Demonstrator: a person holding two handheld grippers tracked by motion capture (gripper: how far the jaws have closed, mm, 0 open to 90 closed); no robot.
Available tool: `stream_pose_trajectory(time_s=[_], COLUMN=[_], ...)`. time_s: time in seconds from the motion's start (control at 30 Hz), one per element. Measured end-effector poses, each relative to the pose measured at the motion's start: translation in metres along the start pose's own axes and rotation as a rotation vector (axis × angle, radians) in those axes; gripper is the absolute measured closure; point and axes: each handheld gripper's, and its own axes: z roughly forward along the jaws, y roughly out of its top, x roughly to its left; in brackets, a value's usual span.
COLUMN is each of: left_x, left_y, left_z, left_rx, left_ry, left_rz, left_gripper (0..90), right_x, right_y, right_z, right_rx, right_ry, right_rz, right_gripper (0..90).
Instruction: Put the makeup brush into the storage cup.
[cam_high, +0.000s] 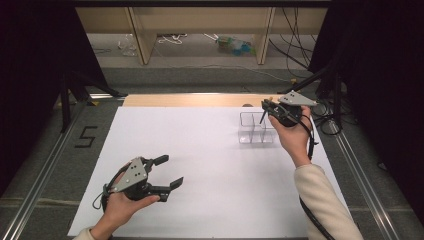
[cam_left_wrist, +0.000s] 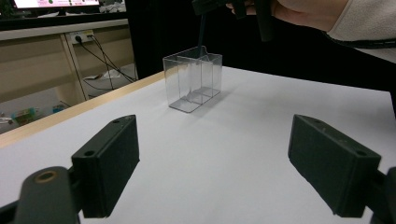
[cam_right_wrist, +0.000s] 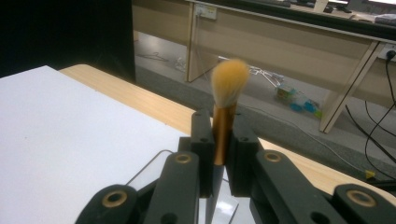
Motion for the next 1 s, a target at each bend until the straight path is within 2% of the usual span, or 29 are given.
stream_pose_trajectory(time_s=[0.43, 0.5, 0.7, 0.87, 0.93, 1.0], left_x=[0.0001, 0.0001, 0.0002, 0.0002, 0.0003, 0.0002], left_y=[0.0001, 0.0001, 0.0001, 0.0, 0.0002, 0.0002], left_z=[-0.0002, -0.0002, -0.0002, -0.0001, -0.0002, -0.0002], left_rx=[0.001, 0.001, 0.001, 0.0, -0.001, -0.001], left_ry=[0.001, 0.001, 0.0, 0.001, 0.0, 0.0], left_rz=[0.001, 0.0, 0.001, -0.001, 0.0, 0.0], left_gripper=[16.4, 16.4, 16.4, 16.4, 16.4, 16.4], right_x=[0.0002, 0.001, 0.0013, 0.003, 0.0015, 0.0026], right_y=[-0.0034, -0.0036, -0.0061, -0.0076, -0.0081, -0.0087], right_z=[0.0031, 0.0029, 0.0057, 0.007, 0.0079, 0.008], right_rx=[0.008, 0.022, 0.022, 0.032, 0.023, 0.033], right_ry=[-0.002, 0.005, 0.0, 0.003, -0.002, 0.011], right_rz=[-0.002, 0.009, -0.005, 0.015, 0.001, 0.02], right_gripper=[84.0, 84.0, 84.0, 84.0, 84.0, 84.0])
